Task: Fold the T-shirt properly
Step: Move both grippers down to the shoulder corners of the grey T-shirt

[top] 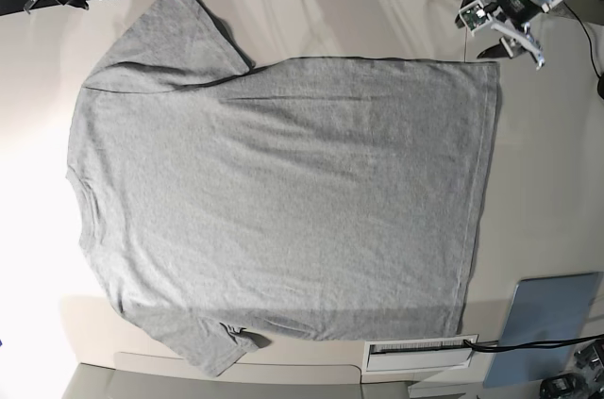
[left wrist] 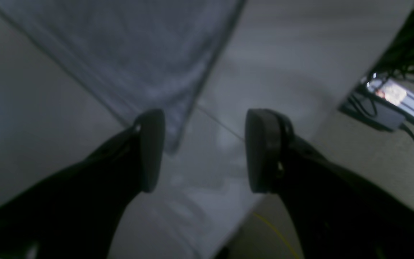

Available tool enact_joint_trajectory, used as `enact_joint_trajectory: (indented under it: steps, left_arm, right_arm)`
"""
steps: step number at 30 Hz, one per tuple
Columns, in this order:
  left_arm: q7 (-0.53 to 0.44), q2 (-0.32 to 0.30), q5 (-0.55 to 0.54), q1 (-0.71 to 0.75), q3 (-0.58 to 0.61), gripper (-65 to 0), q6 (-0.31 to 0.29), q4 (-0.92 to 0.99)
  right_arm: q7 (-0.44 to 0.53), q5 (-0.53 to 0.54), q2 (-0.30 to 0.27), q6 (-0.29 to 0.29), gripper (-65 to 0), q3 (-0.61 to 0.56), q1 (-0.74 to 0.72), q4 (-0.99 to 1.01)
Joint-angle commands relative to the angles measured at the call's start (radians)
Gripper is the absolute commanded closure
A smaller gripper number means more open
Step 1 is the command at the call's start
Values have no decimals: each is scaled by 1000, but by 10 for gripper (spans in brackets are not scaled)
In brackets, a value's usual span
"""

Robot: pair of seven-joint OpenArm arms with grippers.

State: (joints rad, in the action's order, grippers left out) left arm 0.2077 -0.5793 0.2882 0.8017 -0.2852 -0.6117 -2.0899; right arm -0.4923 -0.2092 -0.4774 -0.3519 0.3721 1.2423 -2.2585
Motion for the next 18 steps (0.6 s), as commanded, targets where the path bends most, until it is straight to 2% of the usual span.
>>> enact_joint_trajectory:
  steps: [1, 5, 7, 10, 13, 15, 18]
  left_arm:
    - [-18, -22, -2, -11, 16, -361, 9, -3]
    - [-13, -69, 79, -94, 157, -361, 41, 63]
    - [-11, -89, 135, -143, 226, -361, 85, 117]
    - [23, -109, 147, -220, 290, -361, 154, 190]
    - [28, -118, 146, -286, 303, -361, 142, 246]
    - [28, -125, 146, -316, 303, -361, 116, 282]
    - [14, -126, 146, -341, 303, -361, 76, 330]
  right_arm:
    - [9, -1, -5, 11, -224, 8, 9, -14]
    - [-38, -2, -5, 11, -224, 8, -22, -14]
    - [-95, -2, -4, 12, -224, 8, -46, -14]
    - [-202, -1, -5, 12, -231, 8, -89, -14]
    - [-262, 0, -5, 12, -265, 8, -130, -14]
    - [-243, 14, -5, 11, -285, 8, -142, -13]
    - [-166, 17, -5, 10, -289, 8, -148, -13]
